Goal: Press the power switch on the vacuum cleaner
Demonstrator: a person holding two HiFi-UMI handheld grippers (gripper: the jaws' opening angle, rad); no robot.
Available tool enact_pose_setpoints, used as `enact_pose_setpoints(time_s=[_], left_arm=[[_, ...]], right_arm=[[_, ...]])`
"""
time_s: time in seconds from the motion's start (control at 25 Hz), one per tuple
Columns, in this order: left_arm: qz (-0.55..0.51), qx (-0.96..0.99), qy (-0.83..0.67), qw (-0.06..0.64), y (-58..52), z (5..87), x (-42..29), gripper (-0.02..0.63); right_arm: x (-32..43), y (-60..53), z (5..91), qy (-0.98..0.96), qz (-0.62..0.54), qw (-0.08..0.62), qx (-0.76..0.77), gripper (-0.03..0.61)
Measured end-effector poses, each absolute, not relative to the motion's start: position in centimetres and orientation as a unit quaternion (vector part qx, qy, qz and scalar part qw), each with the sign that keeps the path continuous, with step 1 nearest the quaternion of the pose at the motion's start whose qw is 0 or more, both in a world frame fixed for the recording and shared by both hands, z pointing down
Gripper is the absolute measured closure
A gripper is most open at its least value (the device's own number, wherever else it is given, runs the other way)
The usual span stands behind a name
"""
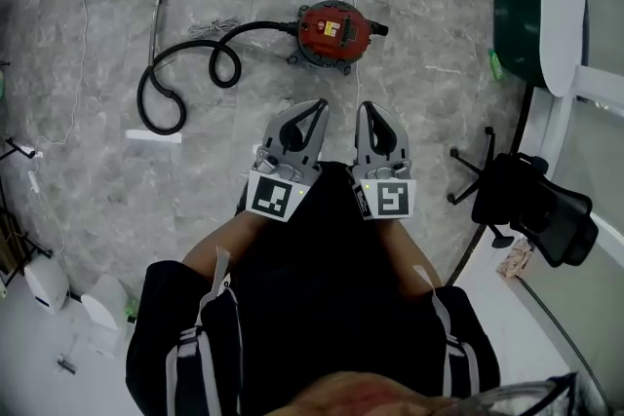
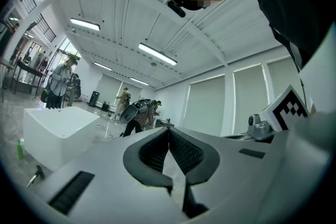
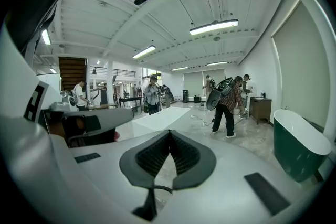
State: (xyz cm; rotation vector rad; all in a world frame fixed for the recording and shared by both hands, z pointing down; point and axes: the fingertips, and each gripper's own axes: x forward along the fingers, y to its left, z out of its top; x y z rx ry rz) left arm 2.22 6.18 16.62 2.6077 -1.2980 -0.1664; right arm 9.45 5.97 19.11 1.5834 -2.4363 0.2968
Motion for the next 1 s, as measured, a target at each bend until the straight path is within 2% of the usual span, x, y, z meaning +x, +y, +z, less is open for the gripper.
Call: enact_pose_setpoints(time_s=[0.08,0.28,0.56,0.72,1.0], left_arm=[[-0.05,0.892,-0.436,0.109,5.1,17.0,2.3,0.595],[-0.02,0.893,-0.421,0.155,4.0,19.4,4.1,0.595],[-0.01,0.877,-0.453,0.161,2.9,20.6,4.9,0.595],[0.003,0.868,-0.464,0.179,3.1,24.0,4.9,0.595],[0.029,0.849,-0.492,0.189,1.8,29.2,5.5,0.595]], right_arm=[[9.4,5.0,19.9,-0.828,0.102,0.114,0.539,0.563],[10.8,4.0,21.2,-0.819,0.118,0.115,0.55,0.563],[11.3,3.6,23.9,-0.84,0.125,0.137,0.51,0.563],[11.8,2.1,26.4,-0.854,0.114,0.125,0.492,0.563],[12.0,-1.5,33.9,-0.868,0.147,0.194,0.433,0.563]])
